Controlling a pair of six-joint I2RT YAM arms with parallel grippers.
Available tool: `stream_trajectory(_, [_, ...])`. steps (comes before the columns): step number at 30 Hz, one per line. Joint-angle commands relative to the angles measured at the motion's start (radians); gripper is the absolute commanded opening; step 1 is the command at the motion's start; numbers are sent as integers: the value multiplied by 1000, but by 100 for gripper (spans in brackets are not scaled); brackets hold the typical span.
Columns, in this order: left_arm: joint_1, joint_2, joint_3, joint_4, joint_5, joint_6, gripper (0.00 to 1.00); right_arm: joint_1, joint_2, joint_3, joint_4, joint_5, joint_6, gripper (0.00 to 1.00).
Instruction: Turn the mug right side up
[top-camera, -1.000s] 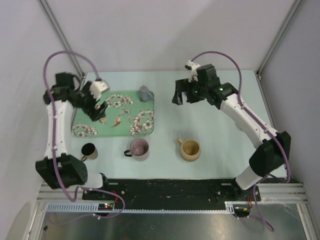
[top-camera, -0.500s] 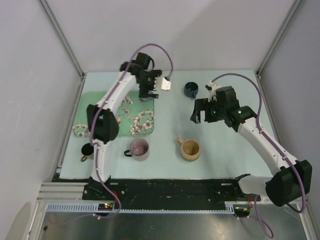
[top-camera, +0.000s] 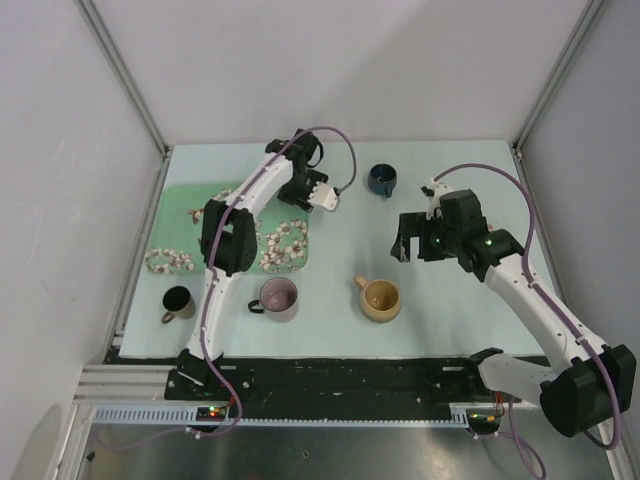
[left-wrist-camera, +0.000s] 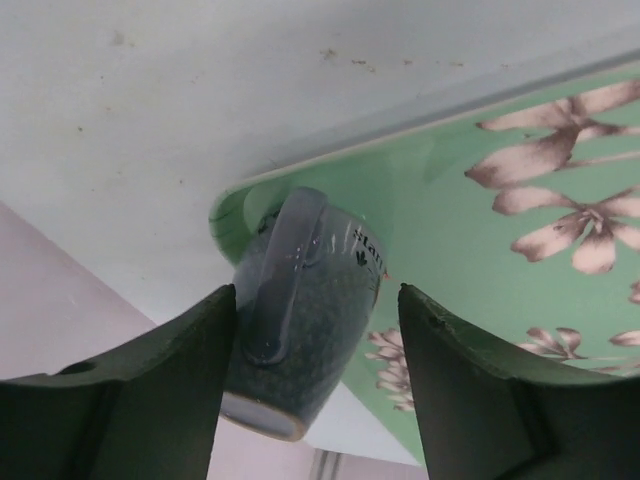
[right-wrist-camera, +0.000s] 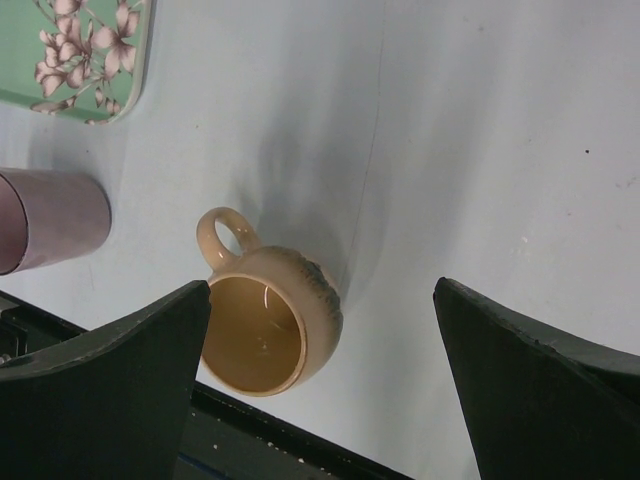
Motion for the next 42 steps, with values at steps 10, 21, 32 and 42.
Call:
stream_trajectory(10, [-2,89,120,-17,-91,46,47,-48,16,-8,32,-24,7,99])
stream_trajectory(21, [8,38,149,0,-65,-6,0,-67,21,12,63,-49,21,99])
stream_trajectory(32, [37,-343,187,138,515,-736,0,-142,-82,94,142,-192,18,99])
stream_trajectory(42, [25,-617,188,192,947,-1223,0,-108,-63,127,612,-399,417,97])
